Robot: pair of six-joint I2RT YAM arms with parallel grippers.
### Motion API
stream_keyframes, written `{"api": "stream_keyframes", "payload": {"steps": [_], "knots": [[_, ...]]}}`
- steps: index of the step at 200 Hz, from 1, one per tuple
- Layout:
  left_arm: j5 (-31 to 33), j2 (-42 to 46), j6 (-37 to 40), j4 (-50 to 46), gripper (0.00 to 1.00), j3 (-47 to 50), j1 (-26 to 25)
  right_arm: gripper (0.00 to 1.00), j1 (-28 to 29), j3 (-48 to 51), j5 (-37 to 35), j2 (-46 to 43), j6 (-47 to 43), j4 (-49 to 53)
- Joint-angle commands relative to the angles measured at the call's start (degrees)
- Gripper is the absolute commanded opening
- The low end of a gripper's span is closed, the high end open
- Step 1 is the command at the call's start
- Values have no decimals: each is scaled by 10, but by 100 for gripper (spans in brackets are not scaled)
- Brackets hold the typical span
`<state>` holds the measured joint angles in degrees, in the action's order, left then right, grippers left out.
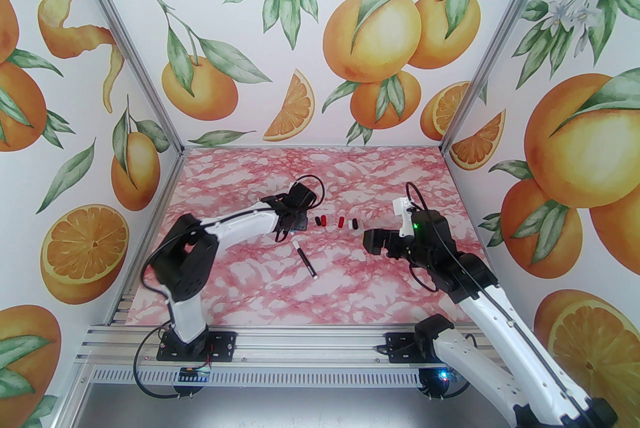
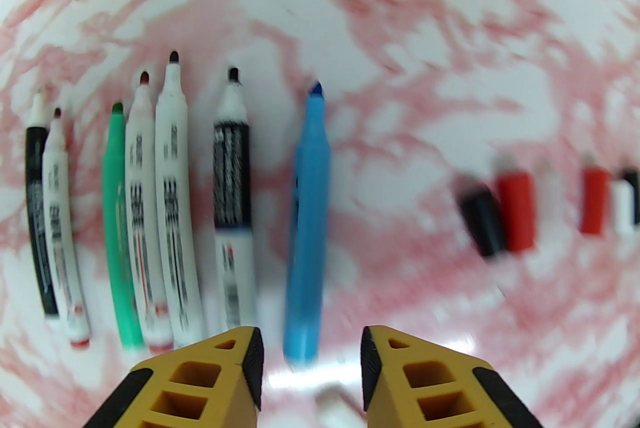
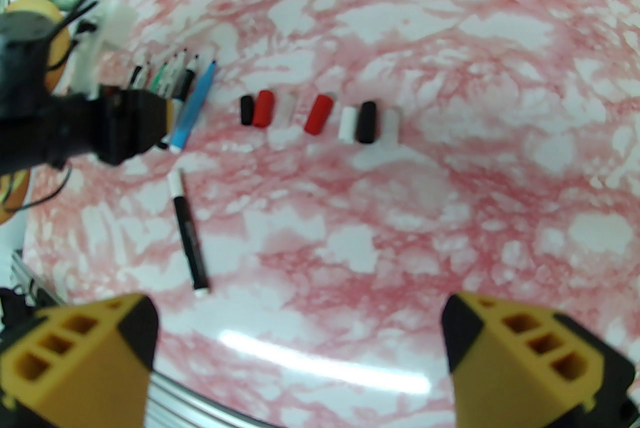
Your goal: Open the pen caps
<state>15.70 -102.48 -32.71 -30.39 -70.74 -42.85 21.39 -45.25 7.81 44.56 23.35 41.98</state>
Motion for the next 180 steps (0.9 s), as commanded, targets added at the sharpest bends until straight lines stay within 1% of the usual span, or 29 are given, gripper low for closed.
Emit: {"api": "stream_keyframes", "payload": {"steps": [1,56,70,89,114,180], "knots": [[-20,46,-56,-17,44,32,-18,100,1,-17,13,-9,8,23],[-53,89,-142,-23,45,94,-63,100,1,-3,26,-30,20,31],[-61,90,-157,-17,50,103,-69,100,1,0,27,-35,21,30],[-64,83,-165,-12,53,107,-77,100,1,2,28,-37,21,30],[-80,67,-172,1,53,107,-82,100,1,3,28,-37,21,29],[-91,36,-183,10,49,108,-92,100,2,6,28,-32,21,25]]}}
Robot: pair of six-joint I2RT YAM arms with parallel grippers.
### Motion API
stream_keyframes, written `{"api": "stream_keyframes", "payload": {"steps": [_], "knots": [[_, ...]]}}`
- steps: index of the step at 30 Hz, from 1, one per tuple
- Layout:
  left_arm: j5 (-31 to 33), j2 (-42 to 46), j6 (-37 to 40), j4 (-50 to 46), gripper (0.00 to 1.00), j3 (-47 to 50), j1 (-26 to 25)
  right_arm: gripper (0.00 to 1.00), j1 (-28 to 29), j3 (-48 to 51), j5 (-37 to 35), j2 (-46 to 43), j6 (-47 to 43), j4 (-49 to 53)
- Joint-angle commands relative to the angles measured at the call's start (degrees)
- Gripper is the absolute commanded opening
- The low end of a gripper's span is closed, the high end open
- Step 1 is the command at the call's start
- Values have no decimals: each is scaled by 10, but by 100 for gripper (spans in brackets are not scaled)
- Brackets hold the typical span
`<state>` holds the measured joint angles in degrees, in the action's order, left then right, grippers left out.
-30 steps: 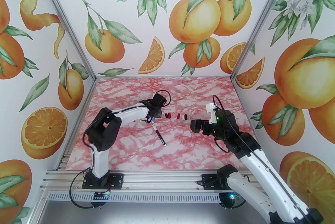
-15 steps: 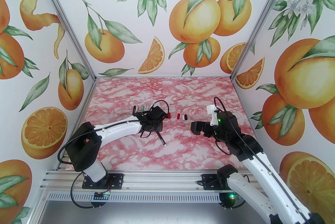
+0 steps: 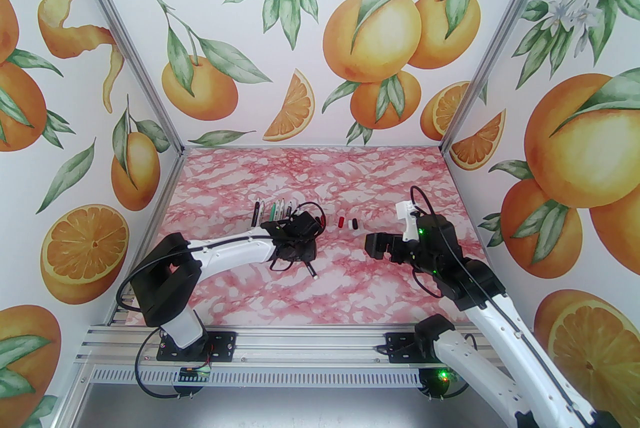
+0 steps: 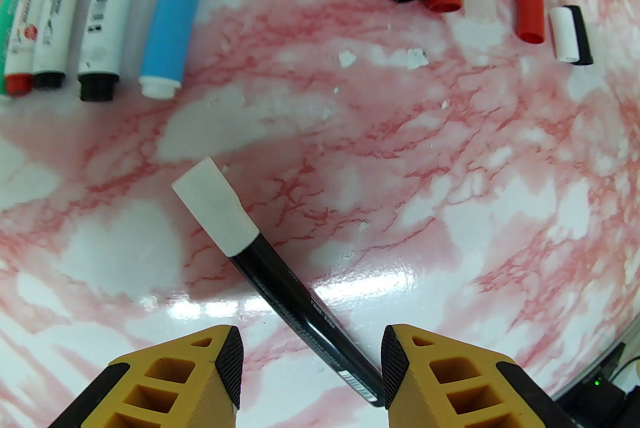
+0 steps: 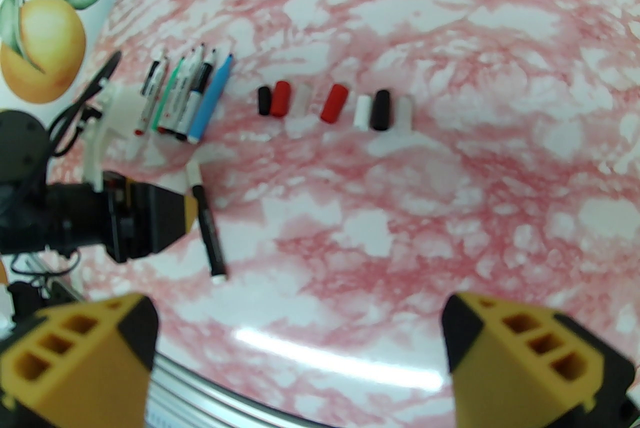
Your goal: Open the pen caps
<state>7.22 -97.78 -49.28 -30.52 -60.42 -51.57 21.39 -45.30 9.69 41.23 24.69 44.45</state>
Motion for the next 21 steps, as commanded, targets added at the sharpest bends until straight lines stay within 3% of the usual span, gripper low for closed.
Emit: {"api": "stream_keyframes", "payload": {"steps": [1,18,21], "knots": [[-7,-11,-17,11,48,5,-5,100,2,6,9,1,8,1],[-5,-49,-6,-3,39,7,-16,100,1,8,9,5,8,-3],[-1,-48,1,-13,32,7,-16,100,1,9,9,5,9,-3]]}}
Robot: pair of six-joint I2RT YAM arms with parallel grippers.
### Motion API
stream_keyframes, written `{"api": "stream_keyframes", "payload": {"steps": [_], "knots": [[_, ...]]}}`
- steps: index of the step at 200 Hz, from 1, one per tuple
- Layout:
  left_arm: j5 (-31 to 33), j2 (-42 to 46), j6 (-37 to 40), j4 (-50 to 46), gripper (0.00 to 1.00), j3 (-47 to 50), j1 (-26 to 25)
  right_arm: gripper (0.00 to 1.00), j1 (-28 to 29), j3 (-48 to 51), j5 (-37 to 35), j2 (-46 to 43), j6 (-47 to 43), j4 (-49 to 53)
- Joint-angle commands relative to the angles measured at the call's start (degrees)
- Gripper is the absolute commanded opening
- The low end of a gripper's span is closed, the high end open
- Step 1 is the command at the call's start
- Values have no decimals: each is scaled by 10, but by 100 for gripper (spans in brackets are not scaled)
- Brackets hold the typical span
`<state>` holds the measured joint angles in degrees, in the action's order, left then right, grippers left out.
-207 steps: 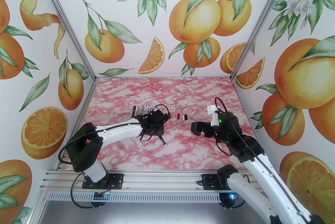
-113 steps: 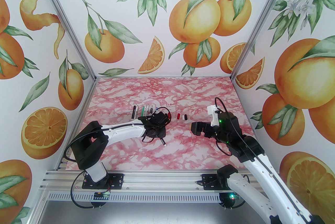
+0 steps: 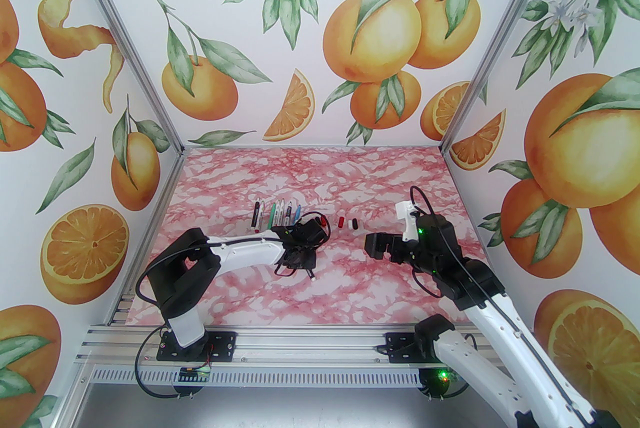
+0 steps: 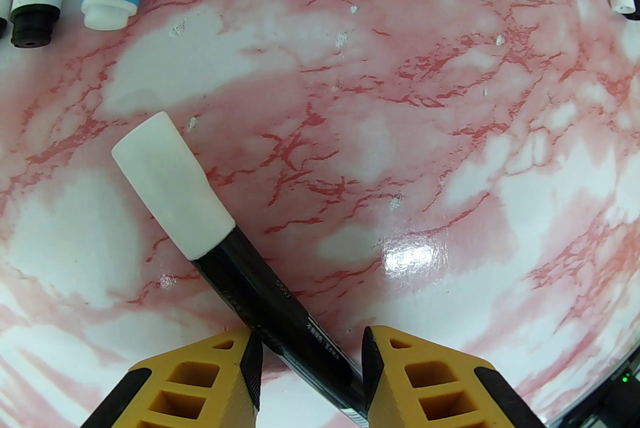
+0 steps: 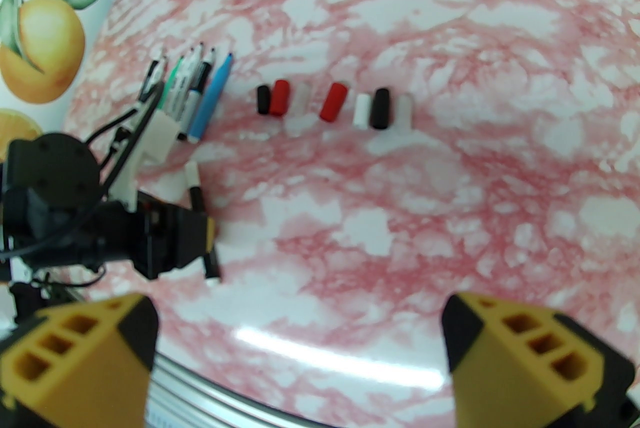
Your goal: Open the pen caps
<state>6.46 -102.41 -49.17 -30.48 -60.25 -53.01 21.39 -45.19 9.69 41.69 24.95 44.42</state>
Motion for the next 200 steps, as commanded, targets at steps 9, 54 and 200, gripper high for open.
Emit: {"api": "stream_keyframes", "payload": {"steps": [9,54,200], "knots": [[16,-1,12,-34,31,1,-2,100,1,9,9,1,7,-3],[53,-12,70,-119,28,-21,-2,100,1,9,9,1,8,-2],[-4,23,187,-88,17,-79,12,92,1,66,84,35,113,-123]]}}
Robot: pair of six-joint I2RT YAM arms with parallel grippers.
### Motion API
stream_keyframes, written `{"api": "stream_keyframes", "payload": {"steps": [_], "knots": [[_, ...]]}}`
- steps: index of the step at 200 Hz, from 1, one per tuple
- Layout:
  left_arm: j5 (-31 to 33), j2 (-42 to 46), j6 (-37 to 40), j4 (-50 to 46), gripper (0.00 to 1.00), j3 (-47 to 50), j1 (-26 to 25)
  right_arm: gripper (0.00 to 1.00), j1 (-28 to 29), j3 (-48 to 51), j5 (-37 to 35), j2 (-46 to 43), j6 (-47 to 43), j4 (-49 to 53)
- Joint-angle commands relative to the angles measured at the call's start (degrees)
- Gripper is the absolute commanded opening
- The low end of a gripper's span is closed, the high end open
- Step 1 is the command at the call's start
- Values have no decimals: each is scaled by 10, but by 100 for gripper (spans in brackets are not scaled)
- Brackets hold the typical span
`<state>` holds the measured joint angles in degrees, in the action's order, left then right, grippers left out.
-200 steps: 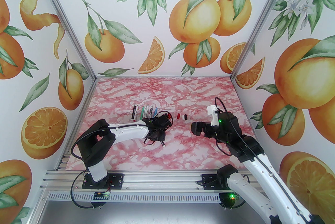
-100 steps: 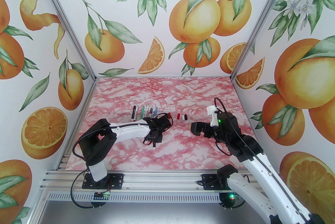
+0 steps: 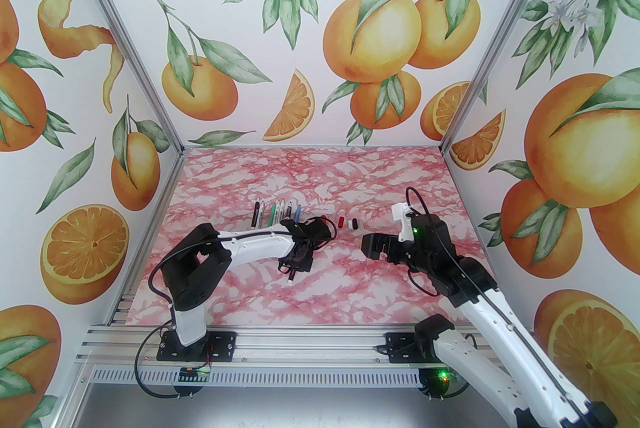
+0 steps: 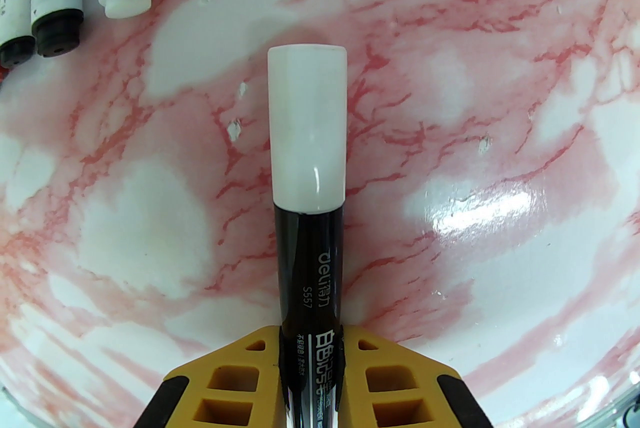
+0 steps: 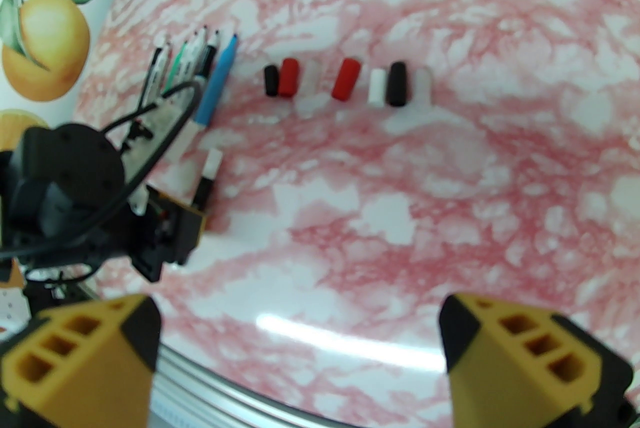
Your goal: Open the pen caps
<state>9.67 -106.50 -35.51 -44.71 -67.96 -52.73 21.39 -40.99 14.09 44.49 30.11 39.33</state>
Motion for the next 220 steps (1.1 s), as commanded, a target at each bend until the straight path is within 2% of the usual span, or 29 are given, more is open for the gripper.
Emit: {"api": "stream_keyframes", "payload": {"steps": [1,36,63,108,158,195,220], "knots": [[-39,65,52,58,17,-1,10,92,1,24,42,8,65,-76],[-157,153,103,169,16,48,30,83,2,58,65,27,142,-182],[-276,203,132,260,15,88,54,76,4,67,79,47,178,-245],[-406,212,157,314,15,95,70,68,32,56,84,93,201,-318],[-449,195,157,335,15,89,67,64,64,37,66,131,205,-346],[-447,183,163,328,15,83,56,58,66,32,67,145,207,-362],[-442,177,164,324,15,75,49,51,66,29,67,154,207,-368]]}}
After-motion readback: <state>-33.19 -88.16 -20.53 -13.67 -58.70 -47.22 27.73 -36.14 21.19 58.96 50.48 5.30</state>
